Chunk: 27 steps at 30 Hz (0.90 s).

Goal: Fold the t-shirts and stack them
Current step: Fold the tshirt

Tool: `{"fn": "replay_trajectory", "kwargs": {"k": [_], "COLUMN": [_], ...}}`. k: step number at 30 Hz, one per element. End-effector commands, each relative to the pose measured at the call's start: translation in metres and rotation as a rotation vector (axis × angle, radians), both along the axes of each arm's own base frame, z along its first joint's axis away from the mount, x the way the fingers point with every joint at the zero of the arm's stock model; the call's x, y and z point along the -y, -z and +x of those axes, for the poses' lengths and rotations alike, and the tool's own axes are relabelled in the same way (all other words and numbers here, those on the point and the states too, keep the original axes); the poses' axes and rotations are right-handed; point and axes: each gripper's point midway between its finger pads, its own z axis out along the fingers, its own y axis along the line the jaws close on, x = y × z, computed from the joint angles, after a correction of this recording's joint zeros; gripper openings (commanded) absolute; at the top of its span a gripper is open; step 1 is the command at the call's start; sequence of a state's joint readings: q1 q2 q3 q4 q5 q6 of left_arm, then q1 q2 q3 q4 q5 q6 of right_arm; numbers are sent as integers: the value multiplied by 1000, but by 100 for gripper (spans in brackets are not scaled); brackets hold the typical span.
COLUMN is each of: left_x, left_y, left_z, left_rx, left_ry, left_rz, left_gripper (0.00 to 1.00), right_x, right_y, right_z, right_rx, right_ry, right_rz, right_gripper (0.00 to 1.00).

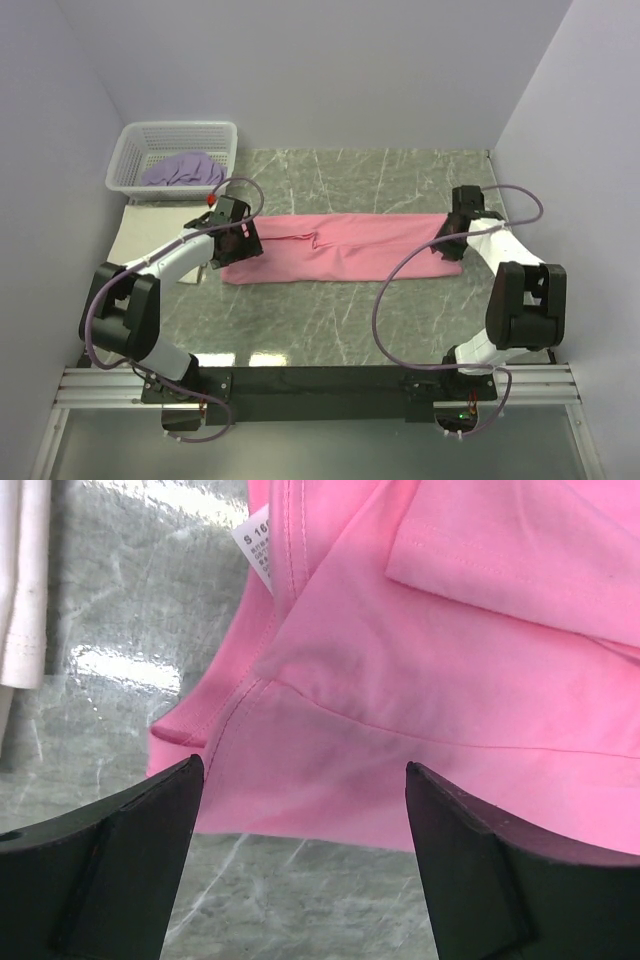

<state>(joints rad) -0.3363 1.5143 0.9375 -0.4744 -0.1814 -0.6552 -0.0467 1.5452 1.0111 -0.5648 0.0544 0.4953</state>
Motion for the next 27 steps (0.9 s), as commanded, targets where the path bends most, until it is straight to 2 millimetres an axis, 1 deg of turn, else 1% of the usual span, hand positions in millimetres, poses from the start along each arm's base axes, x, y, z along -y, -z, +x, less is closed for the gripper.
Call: {"fn": "replay_trajectory", "kwargs": {"k": [1, 2, 5, 7, 8, 9, 15, 19, 22, 27], "left_x": [6, 6, 3, 1, 0, 0, -2, -4, -4, -4], "left_y": [-6, -5, -5, -4, -5, -5, -3, -2, -1, 1], "left_z": [11, 9, 9, 9, 10, 10, 9, 8, 8, 6], "left_rx": [22, 17, 17, 20, 22, 25, 30, 34, 34, 35], "left_ry": [-6, -6, -9, -11, -7, -5, 0, 0, 0, 3], "left_rz": [-21, -19, -4, 6, 11, 13, 24, 28, 29, 26], "left_gripper": [87, 87, 87, 86, 86, 86, 86, 86, 86, 85], "right_x": [13, 23, 39, 47, 49, 53, 56, 58, 59, 61], "right_y": [-6, -8, -9, -10, -9, -9, 5, 15, 23, 30], "right_z": [-2, -6, -16, -22, -24, -26, -31, -33, -37, -36], "right_rx": [68, 70, 45, 37, 37, 38, 17, -21, -37, -41], "right_ry": [130, 170, 254, 305, 321, 342, 392, 401, 412, 427], "right_rz": [56, 38, 8, -20, -24, -32, 9, -2, -7, -12], "right_gripper": [39, 39, 39, 43, 46, 47, 47, 47, 45, 43]}}
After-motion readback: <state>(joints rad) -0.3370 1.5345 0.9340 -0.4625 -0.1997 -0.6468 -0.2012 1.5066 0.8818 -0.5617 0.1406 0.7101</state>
